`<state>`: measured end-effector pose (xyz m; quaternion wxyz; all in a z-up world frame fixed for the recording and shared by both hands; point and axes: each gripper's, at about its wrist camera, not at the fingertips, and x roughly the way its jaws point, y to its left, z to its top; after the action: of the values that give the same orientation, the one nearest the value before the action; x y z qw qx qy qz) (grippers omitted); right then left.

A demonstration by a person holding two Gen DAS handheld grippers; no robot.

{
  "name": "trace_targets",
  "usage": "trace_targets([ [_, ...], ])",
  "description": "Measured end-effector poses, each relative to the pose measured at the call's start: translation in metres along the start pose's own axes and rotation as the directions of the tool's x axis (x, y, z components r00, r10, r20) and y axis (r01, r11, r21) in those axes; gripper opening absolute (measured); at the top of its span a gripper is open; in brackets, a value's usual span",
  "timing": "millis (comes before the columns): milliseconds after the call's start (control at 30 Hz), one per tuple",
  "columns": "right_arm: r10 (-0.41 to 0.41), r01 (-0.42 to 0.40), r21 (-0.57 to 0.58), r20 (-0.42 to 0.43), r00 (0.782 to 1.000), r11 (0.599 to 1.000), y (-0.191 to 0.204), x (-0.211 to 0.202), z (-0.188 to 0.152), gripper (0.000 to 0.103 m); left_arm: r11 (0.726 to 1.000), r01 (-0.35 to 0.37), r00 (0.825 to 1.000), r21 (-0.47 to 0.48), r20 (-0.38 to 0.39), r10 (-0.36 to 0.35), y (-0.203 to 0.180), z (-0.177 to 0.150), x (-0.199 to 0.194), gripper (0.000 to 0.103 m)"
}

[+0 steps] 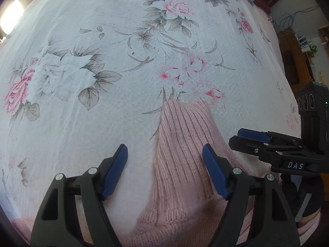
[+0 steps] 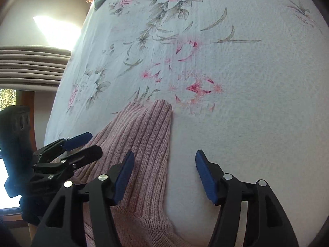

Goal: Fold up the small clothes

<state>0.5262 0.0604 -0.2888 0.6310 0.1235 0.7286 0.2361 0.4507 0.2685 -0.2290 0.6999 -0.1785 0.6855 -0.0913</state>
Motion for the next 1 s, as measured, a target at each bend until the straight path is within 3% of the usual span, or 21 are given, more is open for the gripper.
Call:
trace_targets([
  [100,0.042,-0.042,0.025,-0.017,0.999,0.999,-0.006,0.020,0.006,0.066,0.995,0.100,0.995,-0.011,-0.023,-0.101,0.007,0.004,0.009,0.074],
  [200,0.104,-0.104,0.051,-0.002,0.995,0.993,-0.013,0.031,0.011,0.066,0.989,0.145,0.988,0.010,-0.056,-0.144,0.003,0.006,0.019,0.067],
  [300,0.187,-0.187,0.054,0.021,0.982,0.981,-0.016,0.031,0.012,0.035,0.983,0.177,0.982,0.039,-0.075,-0.174,-0.005,0.006,0.026,0.047],
  [333,0.226,-0.227,0.051,0.029,0.974,0.972,-0.015,0.029,0.011,0.017,0.981,0.188,0.980,0.049,-0.069,-0.184,-0.006,0.005,0.026,0.042],
  [400,0.232,-0.234,0.023,0.069,0.970,0.972,-0.011,0.020,0.008,0.011,0.975,0.214,0.976,0.066,-0.039,-0.212,-0.008,0.003,0.020,0.025],
  [500,0.281,-0.281,-0.022,0.149,0.948,0.959,-0.002,-0.004,0.002,0.009,0.963,0.257,0.965,0.081,0.037,-0.261,-0.009,-0.001,0.001,0.018],
  [600,0.332,-0.324,-0.076,0.206,0.920,0.943,0.007,-0.036,-0.010,0.008,0.945,0.310,0.938,0.103,0.126,-0.322,-0.013,-0.009,-0.027,0.018],
  [700,0.377,-0.348,-0.154,0.255,0.890,0.925,0.020,-0.071,-0.028,0.008,0.911,0.394,0.892,0.122,0.190,-0.411,-0.019,-0.021,-0.054,0.018],
  [800,0.421,-0.362,-0.235,0.299,0.856,0.902,0.033,-0.106,-0.051,0.008,0.894,0.404,0.865,0.193,0.239,-0.442,-0.032,-0.040,-0.080,0.019],
  [900,0.440,-0.337,-0.332,0.316,0.841,0.881,0.054,-0.133,-0.082,0.008,0.875,0.402,0.840,0.268,0.273,-0.469,-0.041,-0.069,-0.107,0.022],
  [1000,0.433,-0.280,-0.427,0.319,0.843,0.860,0.072,-0.152,-0.124,0.008,0.861,0.380,0.818,0.339,0.311,-0.484,-0.046,-0.105,-0.131,0.028],
])
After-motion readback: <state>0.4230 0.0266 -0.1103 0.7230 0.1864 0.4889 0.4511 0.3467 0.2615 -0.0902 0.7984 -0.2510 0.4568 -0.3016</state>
